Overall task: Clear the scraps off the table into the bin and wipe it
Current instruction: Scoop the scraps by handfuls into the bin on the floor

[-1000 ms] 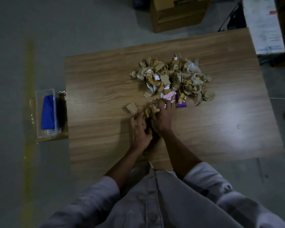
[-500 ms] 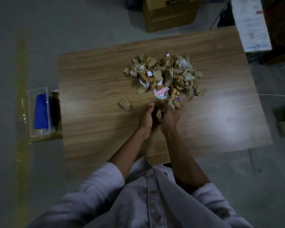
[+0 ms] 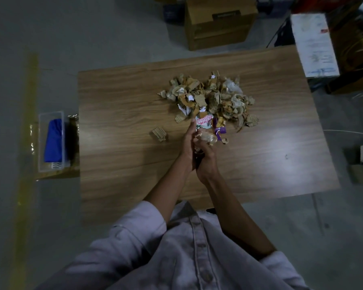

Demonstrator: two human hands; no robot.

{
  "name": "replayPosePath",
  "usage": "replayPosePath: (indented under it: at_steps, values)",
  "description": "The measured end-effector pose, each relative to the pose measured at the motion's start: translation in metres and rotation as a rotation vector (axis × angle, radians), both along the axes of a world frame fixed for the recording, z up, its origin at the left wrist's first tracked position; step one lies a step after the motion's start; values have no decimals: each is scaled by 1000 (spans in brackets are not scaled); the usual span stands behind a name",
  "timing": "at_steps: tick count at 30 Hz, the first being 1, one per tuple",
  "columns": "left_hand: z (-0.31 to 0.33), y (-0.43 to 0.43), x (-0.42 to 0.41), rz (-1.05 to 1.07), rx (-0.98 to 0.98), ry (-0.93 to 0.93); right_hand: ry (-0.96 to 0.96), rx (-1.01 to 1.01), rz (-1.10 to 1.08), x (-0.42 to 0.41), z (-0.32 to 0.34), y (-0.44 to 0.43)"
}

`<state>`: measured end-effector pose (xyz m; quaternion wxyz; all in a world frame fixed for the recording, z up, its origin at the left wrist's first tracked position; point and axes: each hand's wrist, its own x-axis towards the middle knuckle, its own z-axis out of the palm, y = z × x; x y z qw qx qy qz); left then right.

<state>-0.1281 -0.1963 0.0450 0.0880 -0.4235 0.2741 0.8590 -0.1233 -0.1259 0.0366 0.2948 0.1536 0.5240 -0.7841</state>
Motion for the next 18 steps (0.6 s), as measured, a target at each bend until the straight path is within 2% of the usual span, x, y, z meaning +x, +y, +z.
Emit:
replayPosePath:
  at_steps: [3,6,9,14,18]
  values:
    - [-1,-1,-1,74,87,35,47,53,18,0,7,1]
    - [-9,2,5,89,85,30,98,113,38,0,12,3]
    - [-7,0,6,97,140,111,101,125,81,1,9,7]
    - [-17,1,1,22,44,29,93,215,88,3,3,11]
    - [-6,8,-3,12,-50,-26,-27,248,95,1,4,12]
